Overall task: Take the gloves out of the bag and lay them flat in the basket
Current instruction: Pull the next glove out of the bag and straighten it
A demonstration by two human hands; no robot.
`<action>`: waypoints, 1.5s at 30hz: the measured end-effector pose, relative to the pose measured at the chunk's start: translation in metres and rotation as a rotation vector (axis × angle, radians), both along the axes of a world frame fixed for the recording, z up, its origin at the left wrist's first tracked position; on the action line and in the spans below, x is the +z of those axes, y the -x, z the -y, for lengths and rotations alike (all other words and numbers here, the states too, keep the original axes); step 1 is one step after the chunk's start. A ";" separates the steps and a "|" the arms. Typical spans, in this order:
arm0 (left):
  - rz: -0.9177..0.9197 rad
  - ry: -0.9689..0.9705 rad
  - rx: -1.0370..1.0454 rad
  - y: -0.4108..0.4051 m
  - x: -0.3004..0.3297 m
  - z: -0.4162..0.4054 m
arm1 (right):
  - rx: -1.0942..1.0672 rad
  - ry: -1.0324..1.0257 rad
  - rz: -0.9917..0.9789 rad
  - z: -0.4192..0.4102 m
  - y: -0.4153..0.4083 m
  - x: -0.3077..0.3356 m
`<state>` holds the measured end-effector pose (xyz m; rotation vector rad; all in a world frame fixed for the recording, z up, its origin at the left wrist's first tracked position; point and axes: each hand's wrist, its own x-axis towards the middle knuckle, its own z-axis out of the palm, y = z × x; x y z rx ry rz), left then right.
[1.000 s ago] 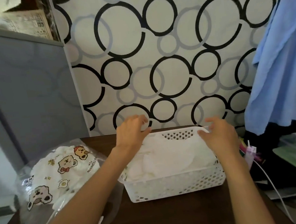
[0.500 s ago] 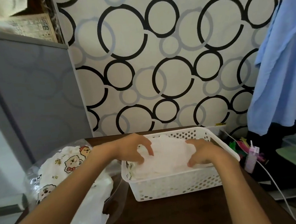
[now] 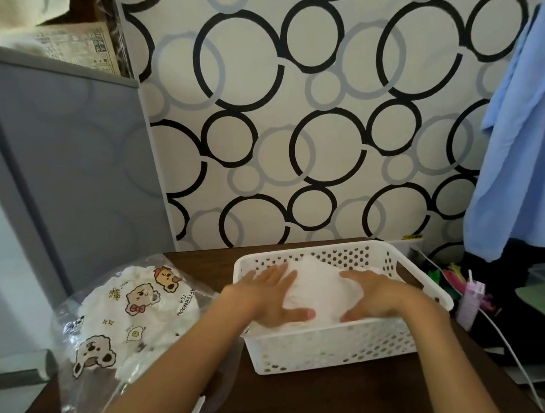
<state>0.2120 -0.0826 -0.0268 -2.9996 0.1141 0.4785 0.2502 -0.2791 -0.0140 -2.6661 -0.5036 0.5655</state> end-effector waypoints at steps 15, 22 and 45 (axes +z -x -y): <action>0.101 0.348 0.374 0.131 0.064 -0.106 | 0.216 -0.273 0.479 -0.063 0.070 0.043; -0.066 0.376 0.327 0.131 0.052 -0.128 | 0.579 -0.119 0.416 -0.130 0.136 0.023; 0.154 0.736 0.152 0.135 0.055 -0.144 | 0.191 -0.670 0.112 -0.125 0.103 0.027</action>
